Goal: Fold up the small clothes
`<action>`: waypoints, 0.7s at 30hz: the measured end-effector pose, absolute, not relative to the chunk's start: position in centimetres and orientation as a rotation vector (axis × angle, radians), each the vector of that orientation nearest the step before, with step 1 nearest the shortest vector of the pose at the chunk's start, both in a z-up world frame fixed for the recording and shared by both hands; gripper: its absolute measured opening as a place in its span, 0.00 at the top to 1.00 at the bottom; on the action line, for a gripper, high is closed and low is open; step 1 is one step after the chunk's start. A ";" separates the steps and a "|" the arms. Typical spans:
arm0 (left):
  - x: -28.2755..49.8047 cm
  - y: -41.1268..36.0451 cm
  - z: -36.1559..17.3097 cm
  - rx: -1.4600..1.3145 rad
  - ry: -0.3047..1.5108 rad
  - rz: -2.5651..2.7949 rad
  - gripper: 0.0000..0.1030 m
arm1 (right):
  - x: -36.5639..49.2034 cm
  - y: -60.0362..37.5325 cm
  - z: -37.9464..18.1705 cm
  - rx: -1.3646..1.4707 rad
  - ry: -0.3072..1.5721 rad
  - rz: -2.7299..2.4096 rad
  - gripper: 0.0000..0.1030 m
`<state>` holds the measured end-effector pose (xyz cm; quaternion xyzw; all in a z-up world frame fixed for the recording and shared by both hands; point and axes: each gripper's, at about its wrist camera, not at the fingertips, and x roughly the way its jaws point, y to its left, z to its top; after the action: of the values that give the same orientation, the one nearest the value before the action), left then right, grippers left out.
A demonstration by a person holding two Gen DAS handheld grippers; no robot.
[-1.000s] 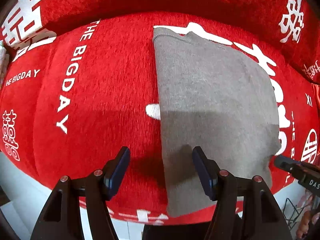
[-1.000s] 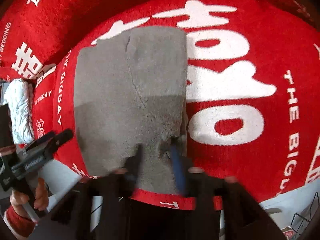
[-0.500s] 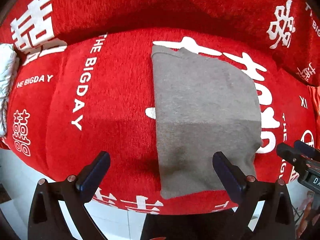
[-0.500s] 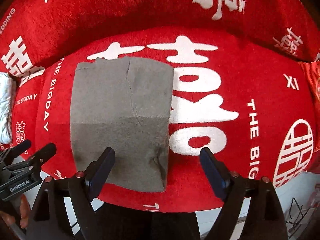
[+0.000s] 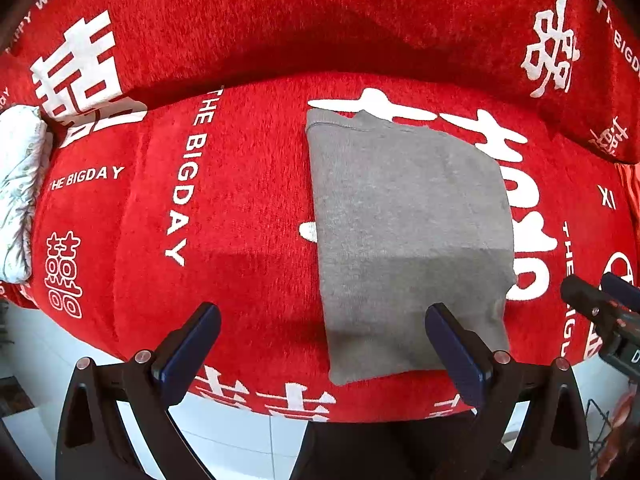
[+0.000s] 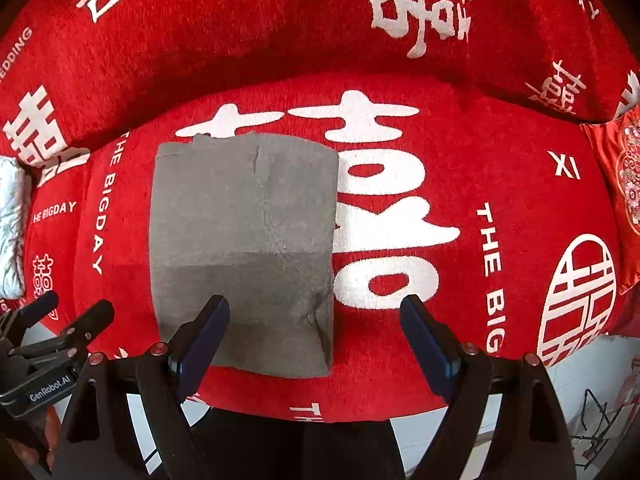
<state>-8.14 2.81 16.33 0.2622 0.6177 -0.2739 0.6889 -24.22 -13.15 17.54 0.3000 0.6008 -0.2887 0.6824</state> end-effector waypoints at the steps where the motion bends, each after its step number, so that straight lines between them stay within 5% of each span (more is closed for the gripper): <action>1: -8.2 2.8 16.4 0.587 1.381 -0.612 0.01 | -24.2 -13.2 17.7 0.670 1.346 -0.649 0.14; 21: -8.6 2.6 17.7 0.596 1.351 -0.604 0.01 | -23.8 -13.0 18.9 0.644 1.329 -0.658 0.14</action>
<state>-8.65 2.64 17.73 0.2673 0.6061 -0.2710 0.6984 -23.85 -13.02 18.86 0.2882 0.5945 -0.2944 0.6905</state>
